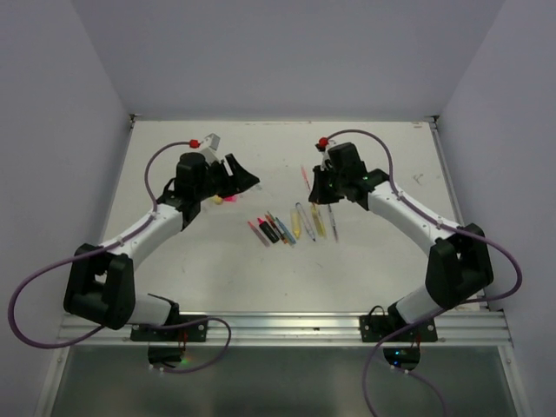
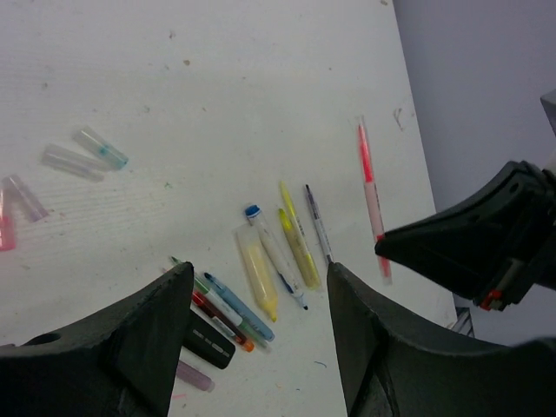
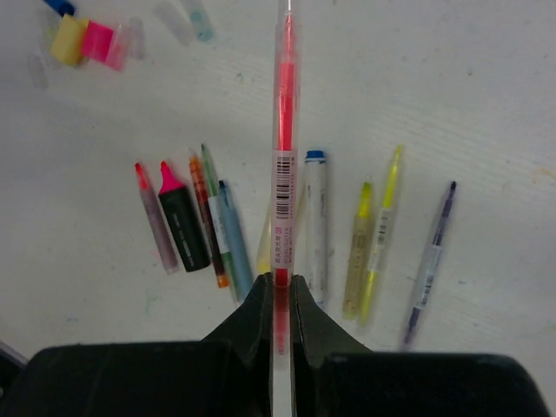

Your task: Open the pen caps

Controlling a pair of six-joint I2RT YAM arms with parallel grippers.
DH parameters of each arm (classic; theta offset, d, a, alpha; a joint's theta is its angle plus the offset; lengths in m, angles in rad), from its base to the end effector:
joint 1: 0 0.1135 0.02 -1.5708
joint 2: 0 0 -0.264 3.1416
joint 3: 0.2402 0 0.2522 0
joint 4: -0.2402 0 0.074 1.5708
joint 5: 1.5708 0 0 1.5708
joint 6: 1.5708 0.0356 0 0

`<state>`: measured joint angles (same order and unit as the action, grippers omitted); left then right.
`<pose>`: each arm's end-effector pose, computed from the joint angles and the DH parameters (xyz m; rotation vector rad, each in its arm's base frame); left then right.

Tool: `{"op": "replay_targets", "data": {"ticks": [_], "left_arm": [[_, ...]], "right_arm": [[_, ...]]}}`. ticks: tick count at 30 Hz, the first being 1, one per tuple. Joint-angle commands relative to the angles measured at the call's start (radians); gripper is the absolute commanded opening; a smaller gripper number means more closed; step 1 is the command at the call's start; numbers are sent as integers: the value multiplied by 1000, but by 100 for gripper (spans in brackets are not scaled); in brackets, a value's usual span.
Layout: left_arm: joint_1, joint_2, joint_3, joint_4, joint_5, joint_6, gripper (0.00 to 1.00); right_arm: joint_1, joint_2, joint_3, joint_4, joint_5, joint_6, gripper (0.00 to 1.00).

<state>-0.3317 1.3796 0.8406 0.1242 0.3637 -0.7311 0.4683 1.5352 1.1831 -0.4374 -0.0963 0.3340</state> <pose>0.2881 -0.1126 0.2552 -0.1695 2.1053 -1.0256 0.3003 0.1557 0.2715 -0.2096 2.4037 0.4949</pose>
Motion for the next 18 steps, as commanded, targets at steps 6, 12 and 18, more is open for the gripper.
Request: {"op": "replay_targets", "data": {"ticks": [6,12,18], "left_arm": [[29,67,44,80,96,-72,66],[25,116,35,160,119,-123,66],[11,162,34,222,126,-162,66]], "right_arm": [[82,-46,24,-24,-212,-81,0],[128,-18,53,-15,-261,-81,0],[173,16,79,-17,-273,-89,0]]}}
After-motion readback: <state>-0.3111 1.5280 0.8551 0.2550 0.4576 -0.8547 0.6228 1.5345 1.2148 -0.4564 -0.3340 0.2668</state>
